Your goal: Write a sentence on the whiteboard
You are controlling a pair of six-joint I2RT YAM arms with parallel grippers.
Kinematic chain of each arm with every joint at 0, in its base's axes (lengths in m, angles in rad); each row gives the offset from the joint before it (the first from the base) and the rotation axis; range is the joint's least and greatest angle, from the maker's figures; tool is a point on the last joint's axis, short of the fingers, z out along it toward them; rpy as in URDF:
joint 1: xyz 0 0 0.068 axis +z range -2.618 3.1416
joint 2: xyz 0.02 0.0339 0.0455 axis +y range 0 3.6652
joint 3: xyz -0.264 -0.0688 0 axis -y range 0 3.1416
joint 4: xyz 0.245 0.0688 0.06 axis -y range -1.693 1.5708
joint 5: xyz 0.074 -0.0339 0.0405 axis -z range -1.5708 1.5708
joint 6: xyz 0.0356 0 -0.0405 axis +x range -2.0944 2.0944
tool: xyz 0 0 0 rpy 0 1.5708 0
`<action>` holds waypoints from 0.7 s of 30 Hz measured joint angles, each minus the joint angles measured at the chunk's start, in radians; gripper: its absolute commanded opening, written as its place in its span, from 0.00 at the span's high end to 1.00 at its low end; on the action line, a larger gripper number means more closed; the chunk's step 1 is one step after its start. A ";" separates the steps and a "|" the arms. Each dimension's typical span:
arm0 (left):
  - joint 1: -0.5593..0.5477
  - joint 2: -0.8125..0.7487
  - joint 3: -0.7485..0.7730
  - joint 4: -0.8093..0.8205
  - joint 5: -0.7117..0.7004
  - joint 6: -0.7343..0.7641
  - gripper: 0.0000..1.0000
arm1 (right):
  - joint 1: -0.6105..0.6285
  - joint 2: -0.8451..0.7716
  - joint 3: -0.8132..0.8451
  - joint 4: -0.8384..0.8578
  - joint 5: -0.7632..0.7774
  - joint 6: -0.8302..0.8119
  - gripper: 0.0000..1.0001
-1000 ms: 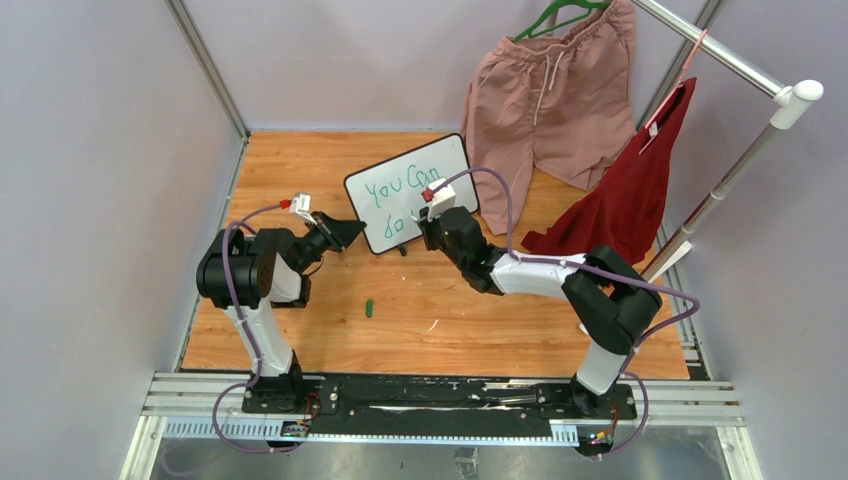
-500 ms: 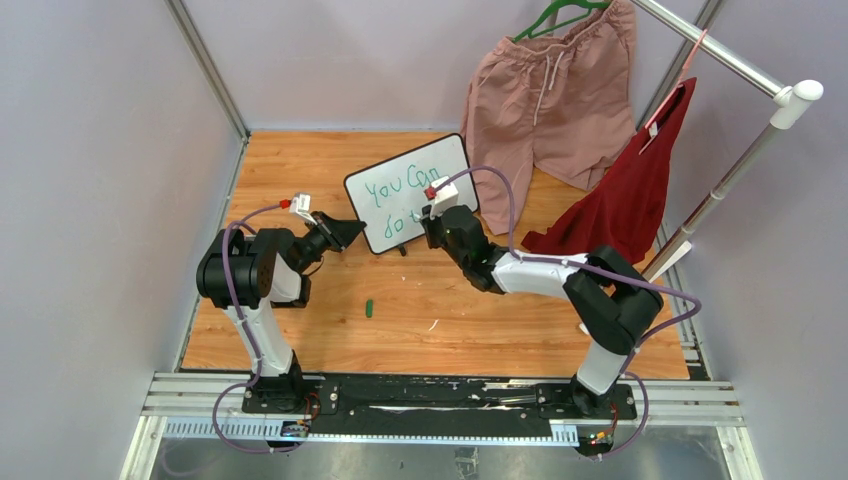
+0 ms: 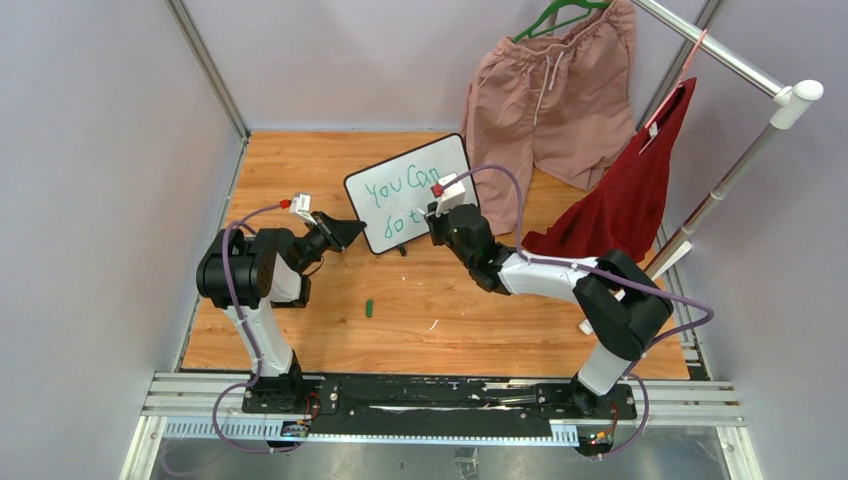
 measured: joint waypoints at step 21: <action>-0.002 0.000 0.000 0.000 0.000 0.000 1.00 | -0.016 0.026 0.079 -0.017 0.000 0.000 1.00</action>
